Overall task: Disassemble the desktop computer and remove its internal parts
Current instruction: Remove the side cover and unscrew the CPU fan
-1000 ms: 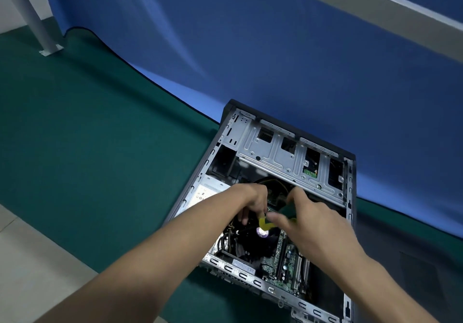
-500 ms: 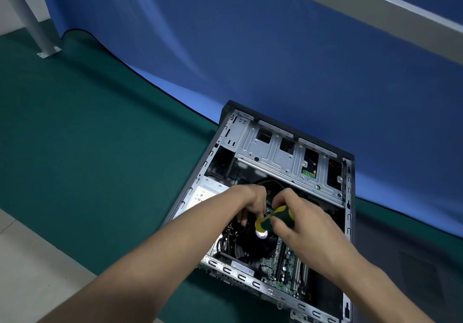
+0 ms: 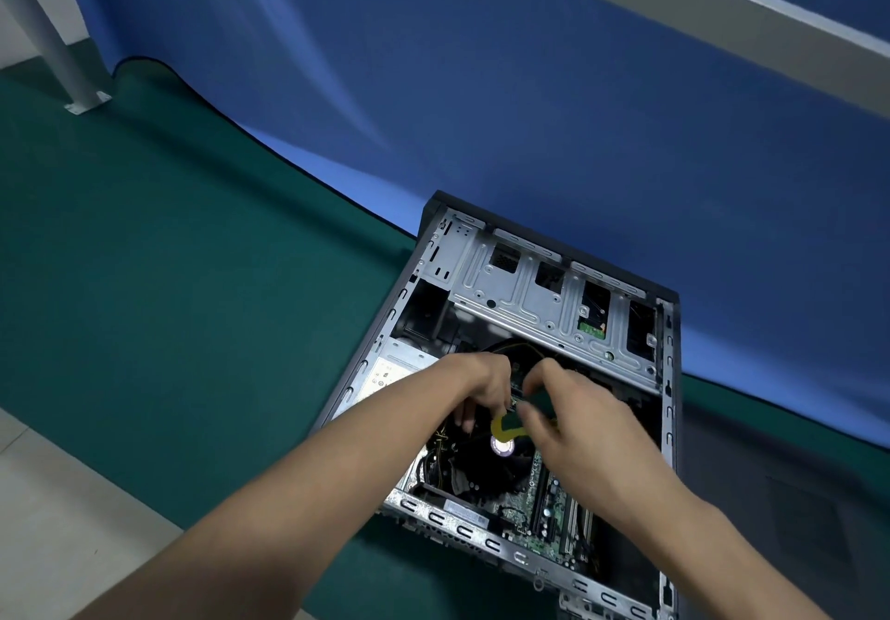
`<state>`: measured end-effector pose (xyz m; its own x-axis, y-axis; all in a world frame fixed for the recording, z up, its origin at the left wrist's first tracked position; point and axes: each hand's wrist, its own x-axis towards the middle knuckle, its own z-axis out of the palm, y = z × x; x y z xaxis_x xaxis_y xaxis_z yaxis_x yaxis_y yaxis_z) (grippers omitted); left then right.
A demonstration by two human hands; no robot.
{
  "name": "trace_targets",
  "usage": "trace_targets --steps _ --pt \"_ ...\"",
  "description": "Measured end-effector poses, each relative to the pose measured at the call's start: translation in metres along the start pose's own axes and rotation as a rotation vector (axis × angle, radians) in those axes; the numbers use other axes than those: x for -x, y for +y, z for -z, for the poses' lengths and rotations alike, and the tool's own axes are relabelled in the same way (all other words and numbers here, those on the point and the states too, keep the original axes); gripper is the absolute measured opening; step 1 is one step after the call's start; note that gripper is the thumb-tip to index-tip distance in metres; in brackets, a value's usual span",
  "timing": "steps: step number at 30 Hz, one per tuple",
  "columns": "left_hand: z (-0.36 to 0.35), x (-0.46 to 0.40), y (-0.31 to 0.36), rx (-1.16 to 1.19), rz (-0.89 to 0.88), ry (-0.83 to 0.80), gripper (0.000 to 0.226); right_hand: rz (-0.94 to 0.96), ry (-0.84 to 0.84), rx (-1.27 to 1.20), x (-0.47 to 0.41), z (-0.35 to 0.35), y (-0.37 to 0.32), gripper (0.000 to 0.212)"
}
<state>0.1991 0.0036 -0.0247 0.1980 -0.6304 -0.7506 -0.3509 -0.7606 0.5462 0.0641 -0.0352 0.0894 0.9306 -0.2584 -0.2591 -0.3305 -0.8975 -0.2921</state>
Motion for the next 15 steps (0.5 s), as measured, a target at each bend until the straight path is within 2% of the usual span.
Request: trace_targets --steps 3,5,7,9,11,12,15 --pt "-0.001 -0.001 0.000 -0.027 0.000 0.001 0.012 0.047 -0.044 -0.092 -0.001 -0.001 -0.006 0.015" --pt "0.000 0.000 0.001 -0.011 -0.004 -0.005 0.005 -0.079 0.004 -0.094 -0.004 -0.001 -0.005 0.014" --pt "0.001 0.001 0.001 0.005 -0.005 0.008 0.012 -0.160 0.014 0.069 -0.006 0.001 -0.002 0.031" --pt "0.001 -0.001 0.001 0.023 -0.010 0.005 0.021 -0.096 -0.005 0.184 -0.007 0.005 0.001 0.028" --pt "0.000 0.000 0.001 0.014 -0.010 -0.006 0.016 0.035 -0.081 0.110 -0.007 0.009 0.000 0.018" --pt "0.000 0.001 0.001 0.002 -0.013 -0.004 0.012 0.076 -0.120 0.070 -0.007 0.010 -0.002 0.020" --pt "0.001 0.000 0.001 -0.021 -0.012 -0.004 0.016 0.003 -0.071 0.025 -0.007 0.006 -0.003 0.026"
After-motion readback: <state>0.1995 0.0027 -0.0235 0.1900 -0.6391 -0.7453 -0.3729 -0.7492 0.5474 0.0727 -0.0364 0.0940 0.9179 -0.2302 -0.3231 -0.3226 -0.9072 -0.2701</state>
